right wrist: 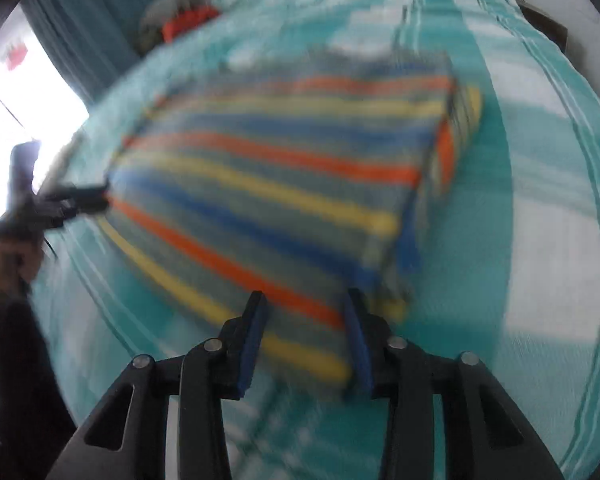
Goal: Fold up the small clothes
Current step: 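Grasp the hem with both tools and fold it toward the collar, then open both tools and release the folded sweater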
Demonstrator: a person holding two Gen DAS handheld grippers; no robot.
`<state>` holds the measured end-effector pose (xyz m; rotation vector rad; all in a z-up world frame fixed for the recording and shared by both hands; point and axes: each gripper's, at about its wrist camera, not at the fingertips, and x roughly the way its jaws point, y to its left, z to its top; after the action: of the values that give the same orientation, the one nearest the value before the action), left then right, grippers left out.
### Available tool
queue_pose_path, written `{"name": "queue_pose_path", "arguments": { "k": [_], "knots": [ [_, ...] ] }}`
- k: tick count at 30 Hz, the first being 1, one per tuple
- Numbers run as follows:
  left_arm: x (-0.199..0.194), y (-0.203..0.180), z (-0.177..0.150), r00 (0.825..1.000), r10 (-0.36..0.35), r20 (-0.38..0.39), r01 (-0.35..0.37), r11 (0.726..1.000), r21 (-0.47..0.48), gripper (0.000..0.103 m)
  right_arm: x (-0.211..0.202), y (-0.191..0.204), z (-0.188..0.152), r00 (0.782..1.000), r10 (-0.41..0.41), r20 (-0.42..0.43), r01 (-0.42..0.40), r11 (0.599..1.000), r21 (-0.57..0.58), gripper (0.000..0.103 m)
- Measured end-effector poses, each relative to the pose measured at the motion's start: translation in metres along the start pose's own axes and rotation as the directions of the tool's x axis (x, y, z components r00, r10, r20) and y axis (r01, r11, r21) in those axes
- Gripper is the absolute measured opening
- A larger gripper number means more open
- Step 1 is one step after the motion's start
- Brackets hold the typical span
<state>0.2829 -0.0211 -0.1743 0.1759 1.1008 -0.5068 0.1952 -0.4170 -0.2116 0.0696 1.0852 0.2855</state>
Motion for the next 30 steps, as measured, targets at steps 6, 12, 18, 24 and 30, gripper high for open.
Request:
{"name": "queue_pose_path", "arguments": {
  "k": [6, 12, 18, 24, 30],
  "knots": [
    [-0.059, -0.004, -0.03, 0.996, 0.022, 0.082, -0.016, 0.997, -0.072, 0.074, -0.047, 0.013, -0.022, 0.985, -0.164, 0.044, 0.163, 0.986, 0.037, 0.05],
    [-0.093, -0.044, -0.054, 0.986, 0.036, 0.163, -0.03, 0.999, -0.039, 0.08, -0.069, 0.045, -0.037, 0.957, -0.274, 0.091, 0.272, 0.962, 0.035, 0.056],
    [-0.097, -0.077, -0.06, 0.986, 0.037, 0.162, -0.041, 0.999, 0.017, 0.08, -0.087, 0.062, -0.037, 0.923, -0.359, 0.14, 0.353, 0.933, 0.065, 0.057],
    [-0.097, -0.101, -0.065, 0.986, 0.025, 0.166, -0.032, 0.999, 0.038, 0.08, -0.099, 0.075, -0.034, 0.892, -0.422, 0.166, 0.42, 0.906, 0.043, 0.057],
    [-0.083, -0.128, -0.065, 0.988, 0.017, 0.154, -0.031, 0.996, 0.083, 0.08, -0.098, 0.073, -0.035, 0.89, -0.425, 0.168, 0.423, 0.905, 0.048, 0.057]
  ]
}}
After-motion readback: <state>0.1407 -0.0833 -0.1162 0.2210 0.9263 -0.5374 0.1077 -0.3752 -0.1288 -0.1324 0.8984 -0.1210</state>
